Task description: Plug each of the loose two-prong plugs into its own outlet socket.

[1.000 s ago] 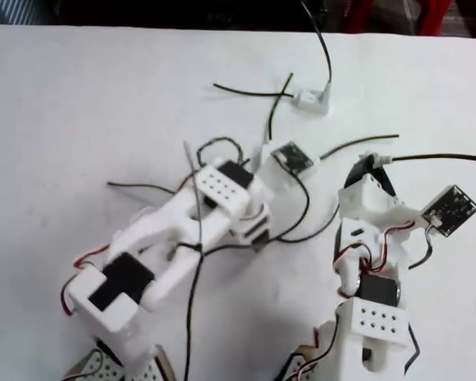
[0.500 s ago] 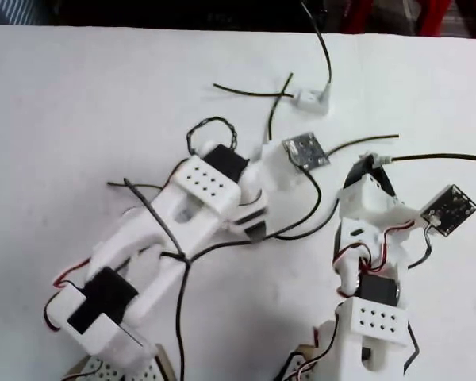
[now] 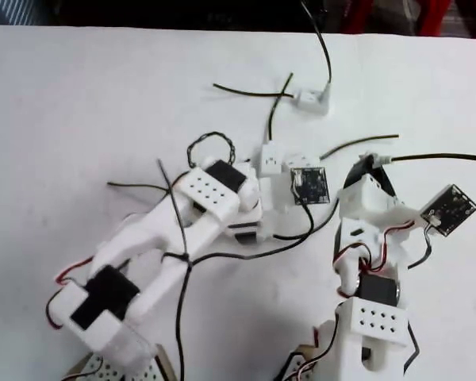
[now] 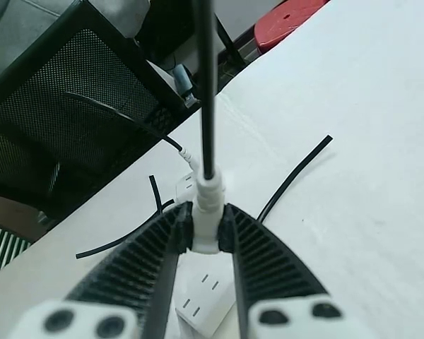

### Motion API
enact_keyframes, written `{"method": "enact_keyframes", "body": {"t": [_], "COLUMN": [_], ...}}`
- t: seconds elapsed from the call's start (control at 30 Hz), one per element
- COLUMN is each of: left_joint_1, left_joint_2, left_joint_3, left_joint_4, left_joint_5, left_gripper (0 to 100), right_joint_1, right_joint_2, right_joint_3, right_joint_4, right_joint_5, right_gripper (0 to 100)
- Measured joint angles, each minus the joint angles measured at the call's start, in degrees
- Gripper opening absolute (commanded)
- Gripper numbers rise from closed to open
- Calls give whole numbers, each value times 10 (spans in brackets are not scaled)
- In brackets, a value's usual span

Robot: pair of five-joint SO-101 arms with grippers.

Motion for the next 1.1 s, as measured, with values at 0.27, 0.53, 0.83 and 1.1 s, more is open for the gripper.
{"method": "enact_keyframes", "body": {"t": [0.27,0.53,0.83,1.1], "left_joint_1": [-2,1,2,2], "left_joint_2": [127,141,141,142], "left_joint_3": [-83,-118,-131,-208], "left_joint_4": [10,20,-4,93], "left_joint_5": [18,108,342,295], "left_gripper": [164,188,281,283], "right_joint_1": [0,0,0,0], "right_joint_2": [0,0,0,0], "right_joint_3": [0,0,0,0], "right_joint_4": [0,0,0,0], "right_joint_5": [0,0,0,0], "right_gripper": [17,17,17,17]}}
